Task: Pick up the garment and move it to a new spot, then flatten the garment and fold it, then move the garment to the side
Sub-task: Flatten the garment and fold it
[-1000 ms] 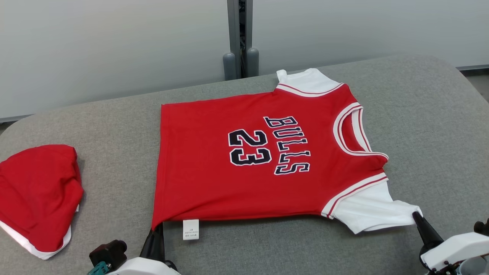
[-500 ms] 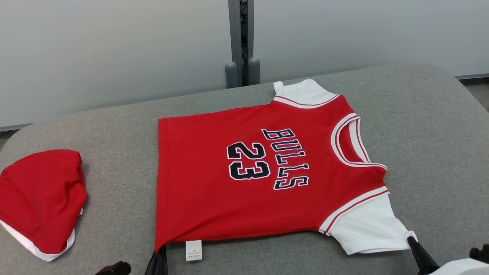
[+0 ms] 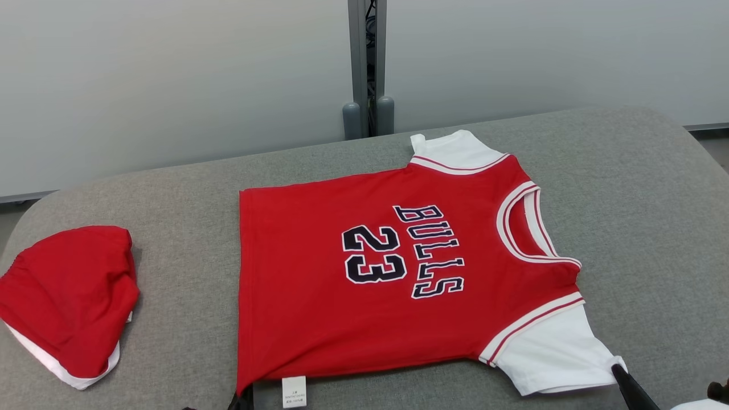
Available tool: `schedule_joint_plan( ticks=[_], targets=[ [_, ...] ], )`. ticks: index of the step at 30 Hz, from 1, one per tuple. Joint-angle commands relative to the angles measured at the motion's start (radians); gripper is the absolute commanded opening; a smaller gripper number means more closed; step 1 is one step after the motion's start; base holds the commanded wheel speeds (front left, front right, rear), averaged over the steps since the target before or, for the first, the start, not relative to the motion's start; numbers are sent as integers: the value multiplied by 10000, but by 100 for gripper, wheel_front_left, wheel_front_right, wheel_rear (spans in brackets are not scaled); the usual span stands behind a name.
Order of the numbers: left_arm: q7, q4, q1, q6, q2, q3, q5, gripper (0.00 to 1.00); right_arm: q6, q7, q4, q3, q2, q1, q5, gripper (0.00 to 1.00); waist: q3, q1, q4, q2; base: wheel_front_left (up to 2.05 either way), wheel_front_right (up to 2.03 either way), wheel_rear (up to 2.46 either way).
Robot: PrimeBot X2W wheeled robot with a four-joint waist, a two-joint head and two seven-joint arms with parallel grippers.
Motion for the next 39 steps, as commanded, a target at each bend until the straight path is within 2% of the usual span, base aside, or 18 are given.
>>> schedule_joint_plan(
  ticks=[1, 9, 17, 24, 39],
  targets=[
    [-44, -16, 129, -26, 65, -6, 123, 0, 1, 56, -87, -50, -44, 154, -63, 0, -9, 0, -19, -1, 0, 0, 0],
    [-44, -17, 550, -240, 62, -108, 505, 0, 1, 350, -422, -228, -112, 614, -177, 0, -47, 0, 36, -1, 0, 0, 0],
    [-44, -303, 538, -148, 61, -24, 779, 0, 1, 129, -613, -694, -2, 632, -412, 0, -26, 0, 122, -1, 0, 0, 0],
    [-44, -330, 225, 110, 147, -220, 1593, 0, 1, 58, -1103, -1182, -74, 346, -821, 0, 89, 0, 98, -1, 0, 0, 0],
    [755, -1399, -661, 616, 616, -291, 1945, 0, 1, 597, -2053, -2445, 177, -644, -1754, 0, 872, 0, 14, -1, 0, 0, 0]
  ],
)
